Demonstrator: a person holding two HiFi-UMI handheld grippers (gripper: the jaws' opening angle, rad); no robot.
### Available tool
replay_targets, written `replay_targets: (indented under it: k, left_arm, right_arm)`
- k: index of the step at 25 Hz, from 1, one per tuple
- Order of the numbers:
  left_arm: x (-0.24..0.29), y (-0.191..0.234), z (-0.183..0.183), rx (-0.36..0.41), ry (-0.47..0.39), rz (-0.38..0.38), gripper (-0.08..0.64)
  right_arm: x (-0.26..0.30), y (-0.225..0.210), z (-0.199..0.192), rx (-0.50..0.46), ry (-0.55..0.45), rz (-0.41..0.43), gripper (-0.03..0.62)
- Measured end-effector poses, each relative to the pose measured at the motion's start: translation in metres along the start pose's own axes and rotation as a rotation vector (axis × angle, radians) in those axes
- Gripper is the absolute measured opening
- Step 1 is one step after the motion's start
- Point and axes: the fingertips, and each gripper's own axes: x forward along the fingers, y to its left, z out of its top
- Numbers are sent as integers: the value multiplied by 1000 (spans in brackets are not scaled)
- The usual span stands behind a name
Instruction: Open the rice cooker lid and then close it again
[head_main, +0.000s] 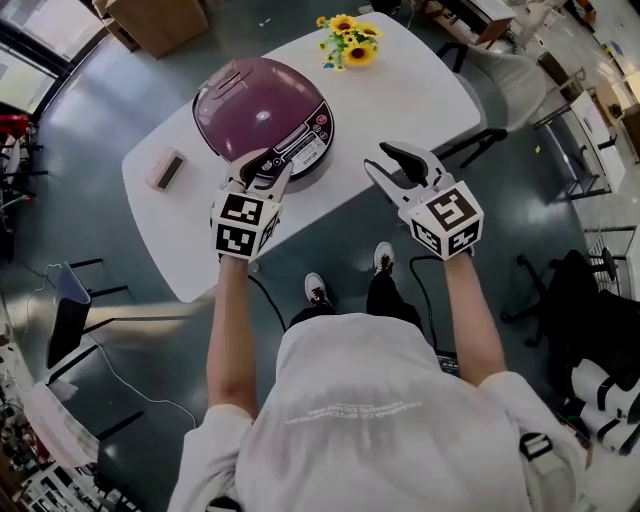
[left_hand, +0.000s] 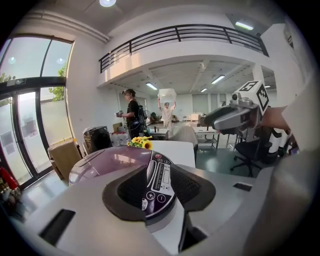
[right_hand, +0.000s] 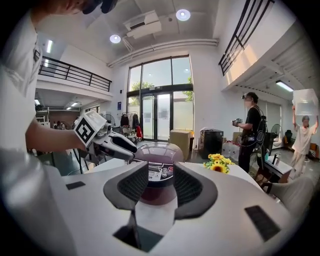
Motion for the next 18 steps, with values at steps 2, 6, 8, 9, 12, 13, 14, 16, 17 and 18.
replay_targets:
  k: [2,6,8,9,12,13,14,16,17,18]
  left_arm:
    - [11,-1,2,5,30,16,161]
    - [29,6,4,8,84,56,161]
    - [36,9,2,15,119,66,161]
    - [40,10,-1,17,138,68,161]
    - [51,12,-8,17,191,69,161]
    - [54,11,-10,18,205,67,161]
    - [57,10,-11,20,218,63,161]
    - [63,8,-15,23,243,52,160]
    - [66,7,-16,27,256,47,160]
    - [69,6,-18,33,269,45,160]
  right_arm:
    - [4,-12,-5,-4,15,32,155]
    - [18,-36,-9,11,19,82,155]
    - [25,-43,-12,25,17,103,155]
    - [29,-46,-14,34,18,114,155]
    - [38,-51,-21,49,23,144,155]
    - [40,-53,-22,53,23,151,155]
    - [42,-55,-23,58,23,157,155]
    - [45,-60,-25,72,20,163,155]
    - [46,-63,-26,81,17,165,155]
    - [48,-66,-26,89,15,167,155]
